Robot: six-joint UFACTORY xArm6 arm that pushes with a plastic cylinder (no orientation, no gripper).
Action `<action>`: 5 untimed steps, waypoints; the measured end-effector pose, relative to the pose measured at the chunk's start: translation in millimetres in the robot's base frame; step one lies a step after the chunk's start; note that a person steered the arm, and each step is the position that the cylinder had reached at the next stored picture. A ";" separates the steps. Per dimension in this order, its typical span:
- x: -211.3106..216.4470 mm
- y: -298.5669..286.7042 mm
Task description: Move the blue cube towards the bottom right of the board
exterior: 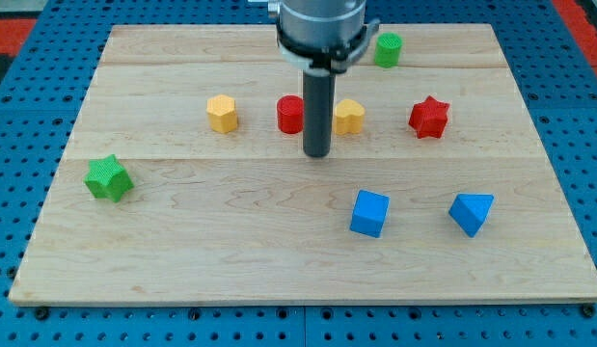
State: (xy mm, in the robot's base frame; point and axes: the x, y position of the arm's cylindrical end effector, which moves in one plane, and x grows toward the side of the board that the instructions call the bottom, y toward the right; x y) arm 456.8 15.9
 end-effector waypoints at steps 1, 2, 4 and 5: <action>18.3 101.8; 21.0 164.5; 110.2 198.9; 102.4 103.3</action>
State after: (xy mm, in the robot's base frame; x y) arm 559.2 119.2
